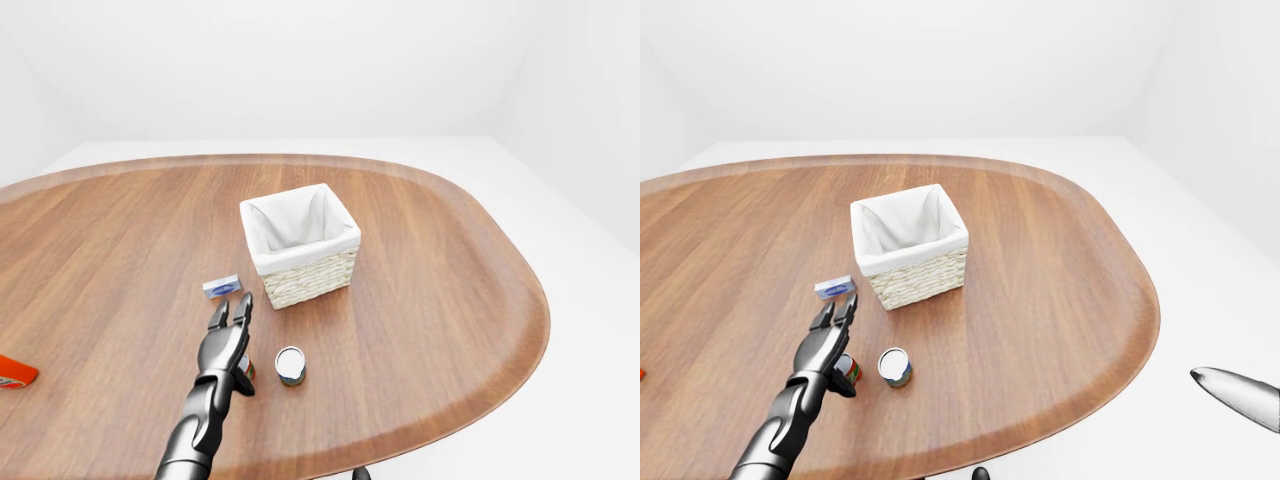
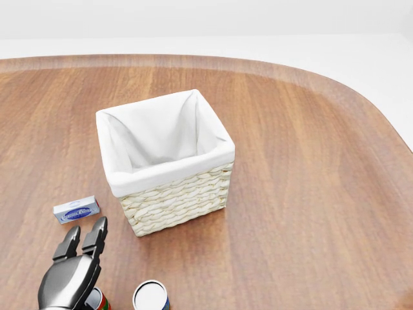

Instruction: Pick up the tomato sauce, and put it in the basket.

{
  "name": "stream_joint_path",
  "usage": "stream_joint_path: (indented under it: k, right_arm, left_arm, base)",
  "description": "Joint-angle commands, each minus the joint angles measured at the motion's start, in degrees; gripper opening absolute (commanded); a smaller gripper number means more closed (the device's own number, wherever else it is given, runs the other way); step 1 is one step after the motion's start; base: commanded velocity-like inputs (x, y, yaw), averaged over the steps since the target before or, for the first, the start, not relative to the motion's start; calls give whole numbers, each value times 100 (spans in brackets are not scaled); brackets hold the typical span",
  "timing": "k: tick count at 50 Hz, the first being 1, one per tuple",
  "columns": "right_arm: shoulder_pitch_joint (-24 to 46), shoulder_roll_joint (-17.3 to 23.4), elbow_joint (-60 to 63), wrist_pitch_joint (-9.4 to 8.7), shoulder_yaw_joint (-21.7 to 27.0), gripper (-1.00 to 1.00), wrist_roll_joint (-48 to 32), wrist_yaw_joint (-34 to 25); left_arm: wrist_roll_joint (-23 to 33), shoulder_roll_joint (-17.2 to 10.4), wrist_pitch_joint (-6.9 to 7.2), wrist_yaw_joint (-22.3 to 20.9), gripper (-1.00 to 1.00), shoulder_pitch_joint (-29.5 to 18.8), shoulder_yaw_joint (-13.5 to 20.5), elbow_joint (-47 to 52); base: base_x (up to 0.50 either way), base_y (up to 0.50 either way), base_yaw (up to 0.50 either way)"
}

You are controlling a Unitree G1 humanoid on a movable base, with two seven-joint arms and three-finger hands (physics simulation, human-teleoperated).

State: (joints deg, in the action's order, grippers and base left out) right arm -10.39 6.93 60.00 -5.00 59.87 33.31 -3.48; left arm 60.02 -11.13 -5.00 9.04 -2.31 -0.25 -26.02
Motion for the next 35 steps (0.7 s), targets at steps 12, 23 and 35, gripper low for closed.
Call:
stream_joint_path:
  k: [12,23,35]
  right_arm:
    - [-1,26,0,0,22,100,25,24]
    - [22,109,0,0,60,100,94,78]
    - [25,108,0,0,71,100,97,77]
  left_arm:
    - [-3,-27,70,87,100,-111,3,-287]
    - [22,-67,117,142,100,-183,-43,-576]
    - [153,-96,235,53,100,-113,-72,-700]
  base:
    - [0,0,0]
    - [0,0,0]
    - [0,0,0]
